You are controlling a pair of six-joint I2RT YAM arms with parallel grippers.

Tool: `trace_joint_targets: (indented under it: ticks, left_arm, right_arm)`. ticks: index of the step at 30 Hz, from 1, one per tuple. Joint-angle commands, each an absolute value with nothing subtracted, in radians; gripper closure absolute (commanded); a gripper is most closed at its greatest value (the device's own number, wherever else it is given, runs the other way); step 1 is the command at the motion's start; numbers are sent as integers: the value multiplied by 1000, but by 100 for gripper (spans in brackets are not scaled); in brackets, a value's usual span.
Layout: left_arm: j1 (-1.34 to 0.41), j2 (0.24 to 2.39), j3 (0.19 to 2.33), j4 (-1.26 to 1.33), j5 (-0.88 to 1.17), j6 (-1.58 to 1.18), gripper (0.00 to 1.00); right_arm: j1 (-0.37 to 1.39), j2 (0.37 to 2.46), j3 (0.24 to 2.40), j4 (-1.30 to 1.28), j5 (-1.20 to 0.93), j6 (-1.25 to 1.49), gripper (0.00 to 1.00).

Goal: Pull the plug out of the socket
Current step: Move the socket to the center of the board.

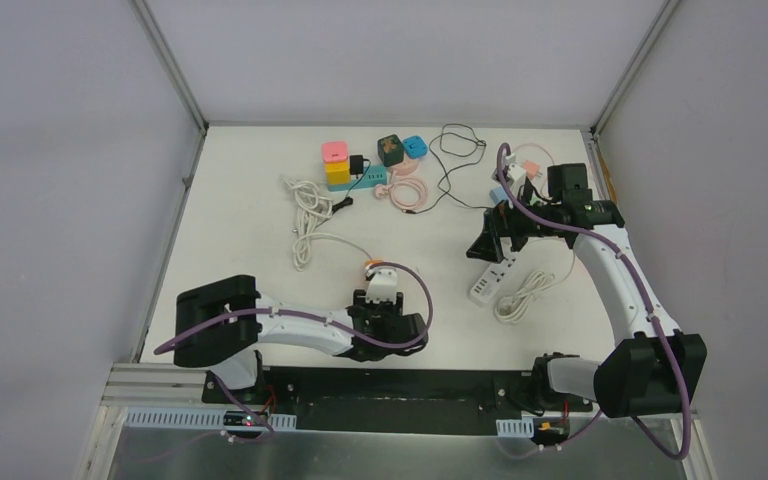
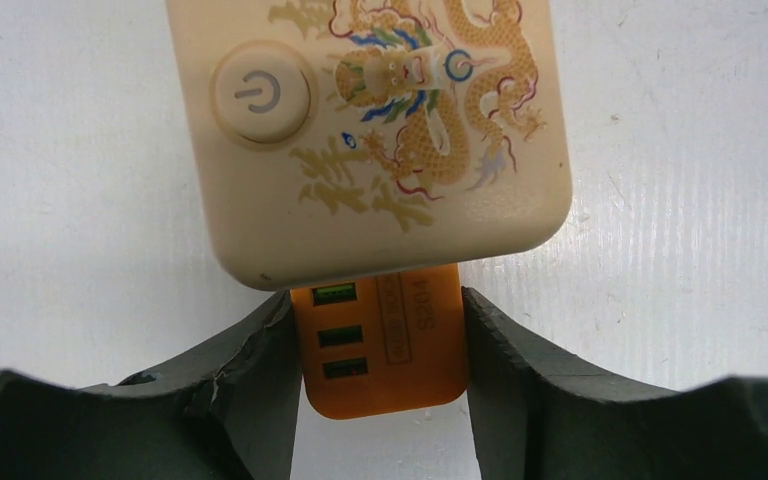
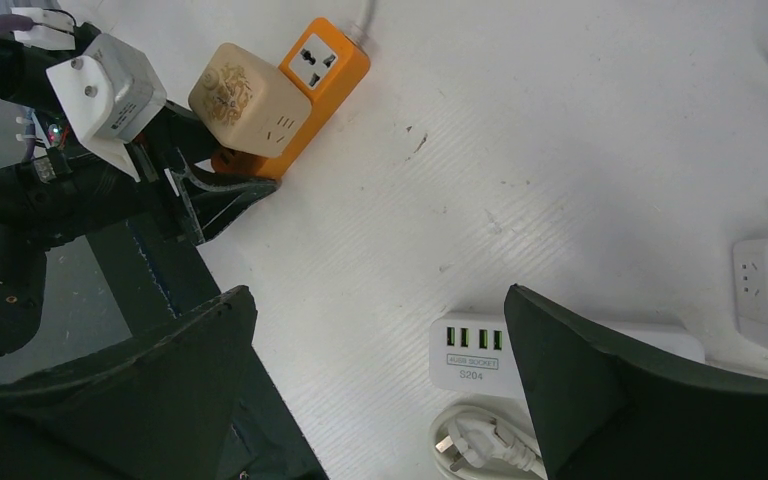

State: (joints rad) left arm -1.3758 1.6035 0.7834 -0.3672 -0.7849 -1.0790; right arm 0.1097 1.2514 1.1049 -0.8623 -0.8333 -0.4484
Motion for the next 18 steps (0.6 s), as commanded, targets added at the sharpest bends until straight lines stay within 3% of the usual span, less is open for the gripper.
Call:
trace_joint_targets:
  ticks: [1, 6, 12, 18]
  left_arm:
    - [-1384, 1633, 807, -363, -718, -897, 84]
    - [-1384, 1609, 755, -245, -580, -644, 97]
    - [-1384, 1501, 566, 118, -388, -368, 100]
    - [-1379, 1504, 543, 187, -302, -200, 100]
  right_arm:
    - [107, 1246, 1123, -858, -864, -472, 0]
    - [107, 1245, 1123, -861, -862, -474, 0]
    - [107, 1251, 1123, -858, -861, -475, 0]
    - [109, 1259, 1123, -859, -861, -476, 0]
